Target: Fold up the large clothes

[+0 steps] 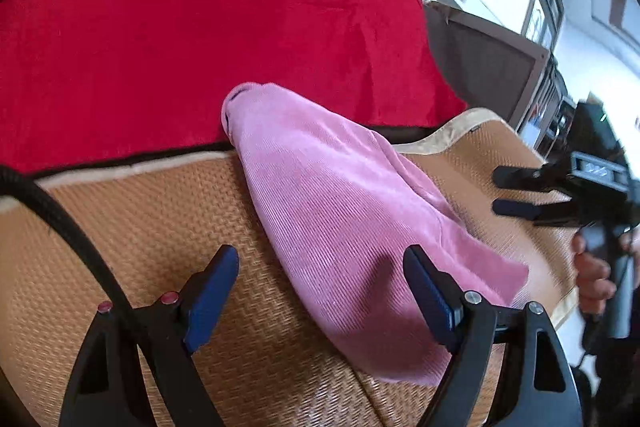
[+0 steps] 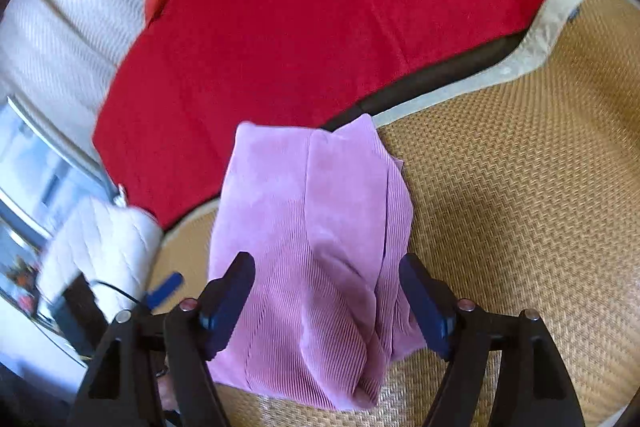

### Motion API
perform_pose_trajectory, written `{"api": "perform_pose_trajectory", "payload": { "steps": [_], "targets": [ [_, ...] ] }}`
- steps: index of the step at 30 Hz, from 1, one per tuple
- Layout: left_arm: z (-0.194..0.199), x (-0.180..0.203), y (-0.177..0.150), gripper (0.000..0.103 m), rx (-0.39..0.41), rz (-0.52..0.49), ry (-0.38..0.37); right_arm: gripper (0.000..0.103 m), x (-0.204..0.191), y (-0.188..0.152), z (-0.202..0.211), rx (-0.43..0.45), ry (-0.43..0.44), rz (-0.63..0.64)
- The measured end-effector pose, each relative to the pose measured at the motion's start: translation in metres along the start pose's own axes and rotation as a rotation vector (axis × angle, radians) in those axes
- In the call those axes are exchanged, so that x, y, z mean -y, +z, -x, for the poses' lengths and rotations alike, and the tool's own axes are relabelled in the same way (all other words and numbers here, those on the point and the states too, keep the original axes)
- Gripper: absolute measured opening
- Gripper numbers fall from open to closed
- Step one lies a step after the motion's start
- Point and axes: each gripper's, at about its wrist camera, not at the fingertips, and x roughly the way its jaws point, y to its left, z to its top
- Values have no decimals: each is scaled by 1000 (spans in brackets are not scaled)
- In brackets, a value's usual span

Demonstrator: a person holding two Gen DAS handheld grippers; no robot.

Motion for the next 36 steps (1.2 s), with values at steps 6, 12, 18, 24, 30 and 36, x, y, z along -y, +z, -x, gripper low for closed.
{"api": "perform_pose_trajectory", "payload": {
  "steps": [6,12,18,24,30,36],
  "targets": [
    [-9,0,3,84,-1,6,54,78,36,21,-25,-46,124,-183],
    [-10,9,1,84,12,-74,133,78,43,18,-23,-36,109,-160],
    [-12,15,1,85,29,-101,164,78,38,17,-41,-43,89,-126],
    [-11,16,0,85,33,-105,168,78,38,16,-56,-51,93,-126],
    [-12,17,-1,85,33,-109,167,78,38,18,-61,-48,109,-135],
    [-14,17,0,85,34,-100,162,78,46,18,-70,-60,111,-142]
  ]
}}
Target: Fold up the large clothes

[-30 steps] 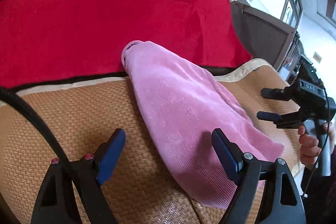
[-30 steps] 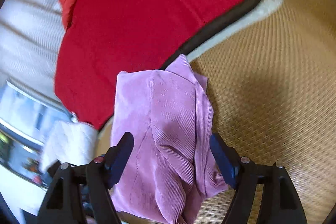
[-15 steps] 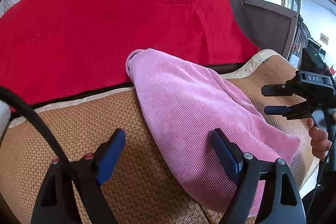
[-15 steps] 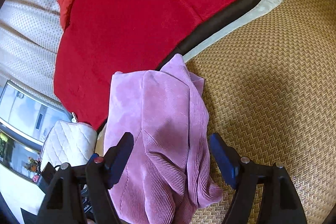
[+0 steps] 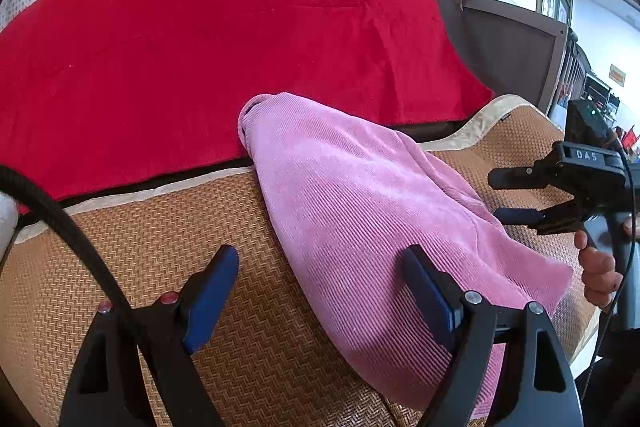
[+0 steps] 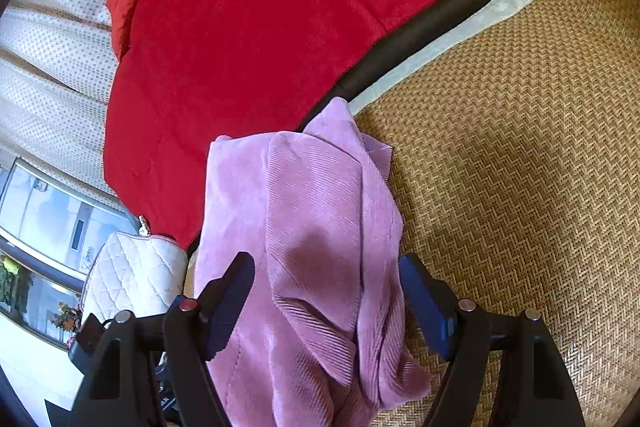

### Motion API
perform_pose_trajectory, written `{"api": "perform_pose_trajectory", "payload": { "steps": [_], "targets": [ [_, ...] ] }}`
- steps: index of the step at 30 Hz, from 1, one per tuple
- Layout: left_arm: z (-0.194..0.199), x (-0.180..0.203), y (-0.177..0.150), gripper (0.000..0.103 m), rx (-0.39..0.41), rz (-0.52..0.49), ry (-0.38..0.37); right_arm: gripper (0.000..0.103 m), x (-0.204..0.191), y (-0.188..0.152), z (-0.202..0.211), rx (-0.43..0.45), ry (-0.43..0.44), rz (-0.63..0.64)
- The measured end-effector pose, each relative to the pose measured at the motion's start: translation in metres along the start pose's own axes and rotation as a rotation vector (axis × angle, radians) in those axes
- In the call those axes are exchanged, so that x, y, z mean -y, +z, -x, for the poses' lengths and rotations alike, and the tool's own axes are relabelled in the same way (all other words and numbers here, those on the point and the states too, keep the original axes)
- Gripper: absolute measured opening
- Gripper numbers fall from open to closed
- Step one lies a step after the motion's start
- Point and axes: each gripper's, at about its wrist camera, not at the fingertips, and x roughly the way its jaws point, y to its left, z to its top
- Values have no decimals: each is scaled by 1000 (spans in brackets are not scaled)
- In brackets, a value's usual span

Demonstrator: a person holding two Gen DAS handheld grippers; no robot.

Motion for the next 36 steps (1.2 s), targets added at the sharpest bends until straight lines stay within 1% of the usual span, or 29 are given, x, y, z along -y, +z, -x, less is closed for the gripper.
{"api": "perform_pose_trajectory", "payload": {
  "steps": [5,6,8,9,13,16,18,21,23,25,28,30,31,34,36],
  "targets": [
    [-3,-2,0,85,-4,14,-15,78,11,2,-4,-7,8,-11],
    [-4,-3,0,85,-7,22,-23,78,14,3,-6,-10,6,-11],
    [-5,-8,1,85,-20,54,-62,78,18,4,-7,-15,10,-13],
    [-6,-10,1,85,-27,73,-91,78,19,4,-8,-16,13,-15],
    [-12,-27,3,85,-73,195,-267,78,29,8,-4,-6,40,-16],
    [-22,-34,2,85,-121,269,-365,79,37,11,-1,3,64,-30],
    [-30,-36,0,85,-152,306,-404,79,41,12,-1,2,80,-36],
    [-37,-35,-2,87,-169,332,-414,79,42,13,-3,-7,106,-42],
    [-39,-36,-3,89,-169,357,-436,79,42,12,-8,-24,120,-41],
    [-40,-39,-3,90,-167,374,-448,79,38,11,-17,-49,112,-29],
    [-42,-38,-4,91,-173,371,-448,79,33,9,-27,-75,126,-20],
    [-47,-38,-5,91,-192,366,-448,79,28,9,-33,-80,127,-2],
    [-52,-39,-6,91,-211,382,-464,79,26,8,-37,-84,132,4],
    [-59,-39,-10,91,-234,432,-501,79,18,6,-47,-93,155,21],
    [-61,-37,-11,91,-239,435,-507,80,13,5,-53,-97,165,33]
  ]
}}
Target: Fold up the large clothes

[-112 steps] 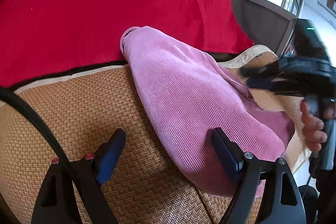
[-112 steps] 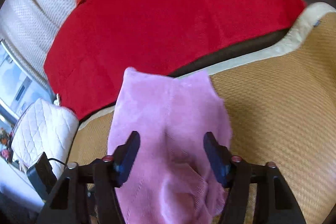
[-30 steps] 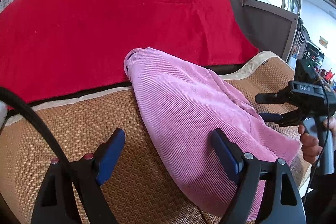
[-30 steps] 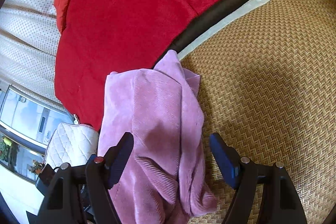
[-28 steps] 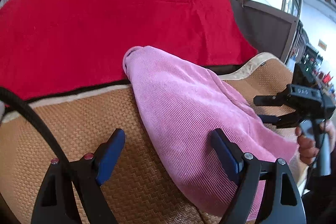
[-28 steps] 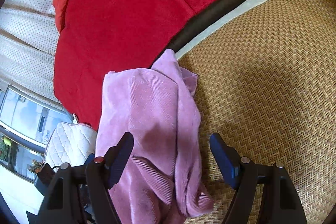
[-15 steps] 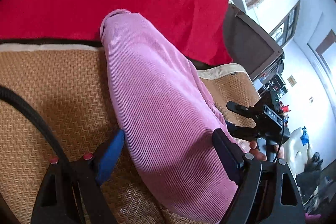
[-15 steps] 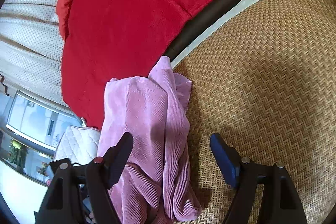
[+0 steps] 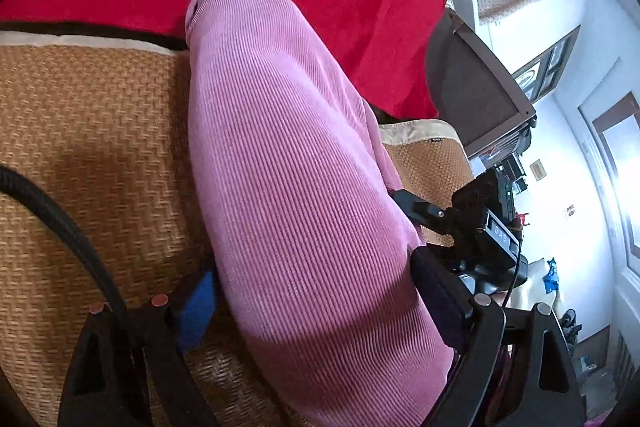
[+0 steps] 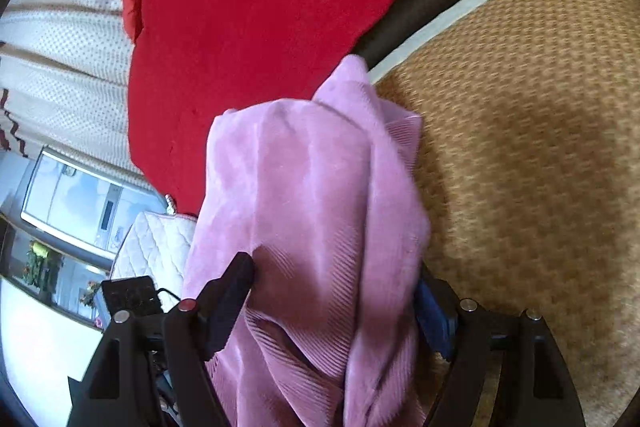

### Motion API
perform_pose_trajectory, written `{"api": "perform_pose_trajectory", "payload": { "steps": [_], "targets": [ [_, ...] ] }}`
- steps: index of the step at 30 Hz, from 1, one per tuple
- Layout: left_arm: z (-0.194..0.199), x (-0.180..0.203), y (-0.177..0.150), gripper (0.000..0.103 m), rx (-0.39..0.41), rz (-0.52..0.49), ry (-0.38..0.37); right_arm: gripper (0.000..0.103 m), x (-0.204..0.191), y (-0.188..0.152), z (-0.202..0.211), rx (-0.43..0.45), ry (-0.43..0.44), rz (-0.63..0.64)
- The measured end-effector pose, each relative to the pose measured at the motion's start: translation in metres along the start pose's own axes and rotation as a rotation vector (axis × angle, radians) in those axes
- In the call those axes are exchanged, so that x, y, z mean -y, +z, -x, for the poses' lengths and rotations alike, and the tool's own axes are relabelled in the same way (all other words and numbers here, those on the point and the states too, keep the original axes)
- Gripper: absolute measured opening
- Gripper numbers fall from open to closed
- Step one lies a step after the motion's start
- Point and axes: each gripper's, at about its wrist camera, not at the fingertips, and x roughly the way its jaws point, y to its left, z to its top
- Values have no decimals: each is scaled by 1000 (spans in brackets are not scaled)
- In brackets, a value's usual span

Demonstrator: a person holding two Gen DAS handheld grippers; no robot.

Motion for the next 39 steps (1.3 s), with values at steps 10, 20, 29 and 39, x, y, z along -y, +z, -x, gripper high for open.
{"api": "perform_pose_trajectory", "payload": {
  "steps": [10,20,29,39],
  "targets": [
    [4,14,2,69,56,-80,18,69,-41,-11,-13,27,-60,113],
    [44,22,4,64,122,-109,-7,57,-95,-28,0,89,-89,230],
    [94,26,-13,64,130,-146,28,57,-132,-62,6,99,-19,264],
    [76,0,-43,77,-39,-202,270,60,-118,-108,-26,21,-122,218]
  ]
}}
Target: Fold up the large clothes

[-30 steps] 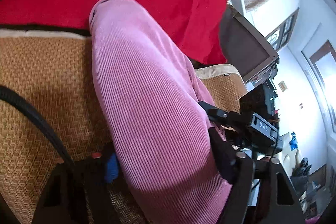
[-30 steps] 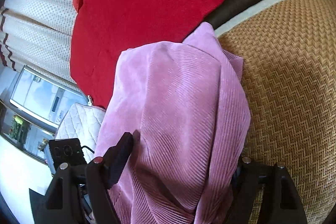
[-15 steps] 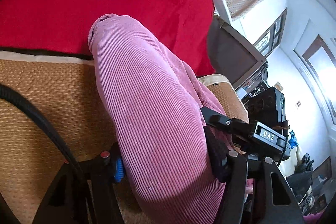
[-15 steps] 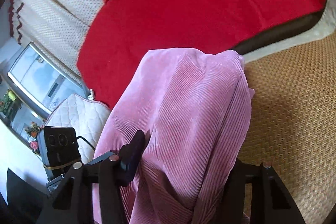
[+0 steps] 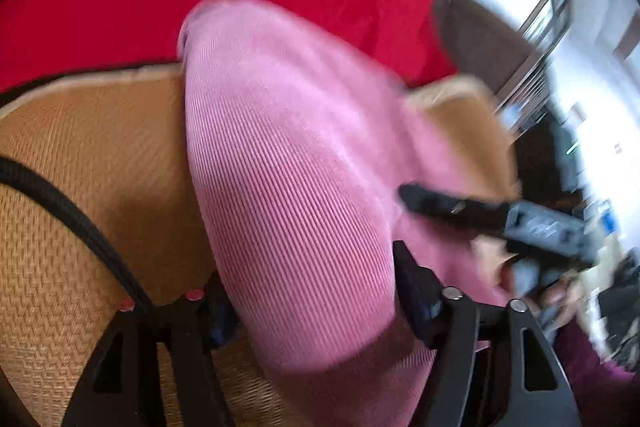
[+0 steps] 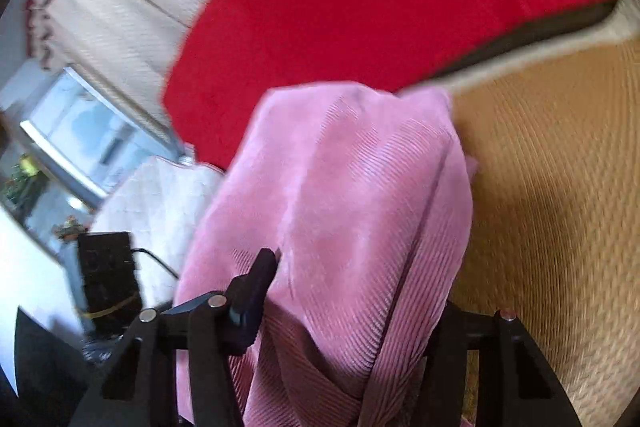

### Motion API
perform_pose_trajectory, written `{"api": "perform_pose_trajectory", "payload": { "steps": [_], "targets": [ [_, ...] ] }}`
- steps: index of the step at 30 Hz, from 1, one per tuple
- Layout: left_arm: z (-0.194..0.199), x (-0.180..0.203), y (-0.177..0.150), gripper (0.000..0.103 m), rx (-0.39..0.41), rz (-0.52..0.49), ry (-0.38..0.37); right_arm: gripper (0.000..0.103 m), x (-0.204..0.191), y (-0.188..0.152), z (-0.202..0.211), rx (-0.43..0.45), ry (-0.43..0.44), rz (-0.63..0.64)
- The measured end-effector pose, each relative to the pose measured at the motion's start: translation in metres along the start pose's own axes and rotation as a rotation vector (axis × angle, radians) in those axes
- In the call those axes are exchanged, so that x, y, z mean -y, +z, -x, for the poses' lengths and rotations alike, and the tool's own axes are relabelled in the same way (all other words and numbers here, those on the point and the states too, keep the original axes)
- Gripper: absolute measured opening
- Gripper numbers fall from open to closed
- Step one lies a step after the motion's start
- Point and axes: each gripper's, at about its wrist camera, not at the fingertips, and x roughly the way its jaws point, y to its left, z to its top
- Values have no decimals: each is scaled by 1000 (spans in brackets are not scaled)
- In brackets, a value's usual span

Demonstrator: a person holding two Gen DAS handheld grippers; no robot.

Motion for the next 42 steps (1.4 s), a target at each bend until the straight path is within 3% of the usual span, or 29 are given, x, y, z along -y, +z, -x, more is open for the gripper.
{"api": "perform_pose_trajectory", "payload": {
  "steps": [3,8,12,17,21,23,25,28,29,35,38,42],
  "targets": [
    [4,-1,3,79,8,20,0,66,5,-1,-7,-32,-10,-44],
    [15,0,8,79,-6,9,34,67,5,0,25,-10,-52,-53],
    [37,3,5,78,33,-31,94,67,-9,6,64,77,-134,-10],
    [64,12,3,78,131,-92,162,67,-43,24,86,176,-155,104],
    [62,9,-3,78,112,-107,168,64,-67,39,66,149,-128,149],
    [46,11,-11,78,61,-131,191,64,-76,46,42,111,-128,164],
    [27,17,-17,80,33,-176,230,63,-69,50,16,38,-136,144],
    [14,21,-19,90,64,-199,247,58,-37,51,-42,-115,-272,99],
    [12,21,-19,93,63,-195,255,59,-24,49,-48,-106,-252,60],
    [27,20,-17,93,59,-163,257,59,-33,42,-8,-53,-231,62],
    [61,25,-24,93,141,-180,263,60,-51,30,25,-10,-201,97],
    [97,35,-31,93,242,-209,393,60,-78,5,62,24,-174,174]
  ]
}}
